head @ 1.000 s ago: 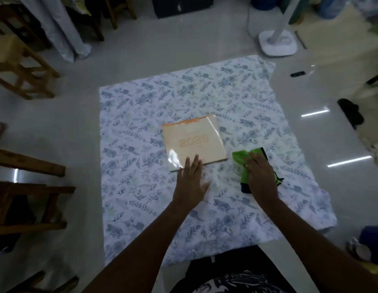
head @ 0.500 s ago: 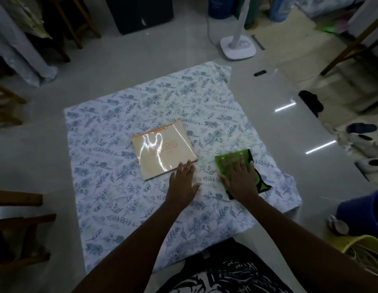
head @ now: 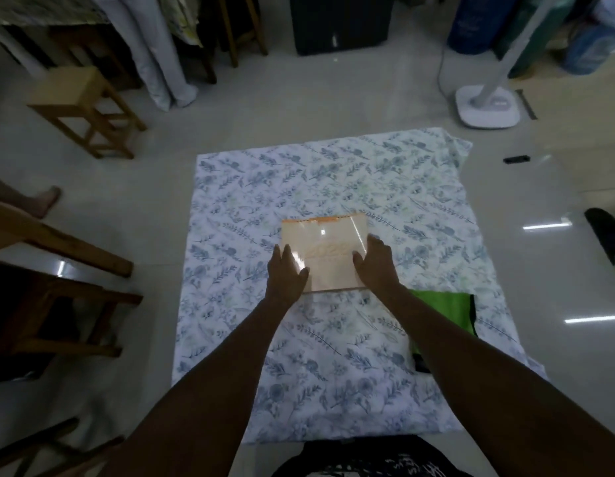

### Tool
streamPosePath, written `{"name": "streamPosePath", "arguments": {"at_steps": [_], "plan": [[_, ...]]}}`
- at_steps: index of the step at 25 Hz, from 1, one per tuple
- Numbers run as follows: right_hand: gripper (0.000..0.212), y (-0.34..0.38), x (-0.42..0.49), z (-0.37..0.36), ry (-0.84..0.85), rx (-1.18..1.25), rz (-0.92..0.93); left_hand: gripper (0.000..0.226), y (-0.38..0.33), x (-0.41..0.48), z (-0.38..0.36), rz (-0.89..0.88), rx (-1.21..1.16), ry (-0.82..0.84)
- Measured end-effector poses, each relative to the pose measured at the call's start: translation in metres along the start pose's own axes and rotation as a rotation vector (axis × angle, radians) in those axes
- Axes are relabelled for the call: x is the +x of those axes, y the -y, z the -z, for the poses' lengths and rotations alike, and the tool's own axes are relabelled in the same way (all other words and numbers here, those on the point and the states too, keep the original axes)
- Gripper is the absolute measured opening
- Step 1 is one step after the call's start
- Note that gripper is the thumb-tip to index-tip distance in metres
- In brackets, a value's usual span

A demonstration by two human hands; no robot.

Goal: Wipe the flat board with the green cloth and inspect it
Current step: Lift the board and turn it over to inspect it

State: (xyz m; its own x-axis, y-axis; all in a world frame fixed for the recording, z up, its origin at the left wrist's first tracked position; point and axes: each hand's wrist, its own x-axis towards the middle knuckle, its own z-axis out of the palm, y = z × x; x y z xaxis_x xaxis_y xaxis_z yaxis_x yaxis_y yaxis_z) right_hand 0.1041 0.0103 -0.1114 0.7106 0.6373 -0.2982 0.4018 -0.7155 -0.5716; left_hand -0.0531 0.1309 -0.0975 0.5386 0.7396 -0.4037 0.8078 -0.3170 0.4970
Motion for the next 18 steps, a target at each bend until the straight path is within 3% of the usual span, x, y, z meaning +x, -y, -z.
{"name": "streamPosePath", "arguments": {"at_steps": [4, 8, 11, 14, 18], "plan": [[0.055, 0.013, 0.027, 0.001, -0.022, 0.146, -0.180, 0.063, 0.010, 0.023, 0.005, 0.155, -0.192, 0.010], [0.018, 0.011, 0.039, 0.006, -0.043, 0.265, -0.218, 0.037, 0.005, 0.022, 0.013, 0.187, -0.371, -0.126], [0.015, 0.015, 0.038, 0.014, -0.043, 0.398, -0.236, 0.017, 0.000, 0.018, 0.014, 0.186, -0.427, -0.177], [0.019, 0.015, 0.035, 0.016, -0.060, 0.440, -0.251, 0.020, -0.002, 0.015, 0.019, 0.187, -0.474, -0.180], [0.042, 0.024, 0.030, 0.030, -0.137, 0.465, -0.260, 0.031, -0.009, 0.010, 0.030, 0.231, -0.534, -0.243]]}}
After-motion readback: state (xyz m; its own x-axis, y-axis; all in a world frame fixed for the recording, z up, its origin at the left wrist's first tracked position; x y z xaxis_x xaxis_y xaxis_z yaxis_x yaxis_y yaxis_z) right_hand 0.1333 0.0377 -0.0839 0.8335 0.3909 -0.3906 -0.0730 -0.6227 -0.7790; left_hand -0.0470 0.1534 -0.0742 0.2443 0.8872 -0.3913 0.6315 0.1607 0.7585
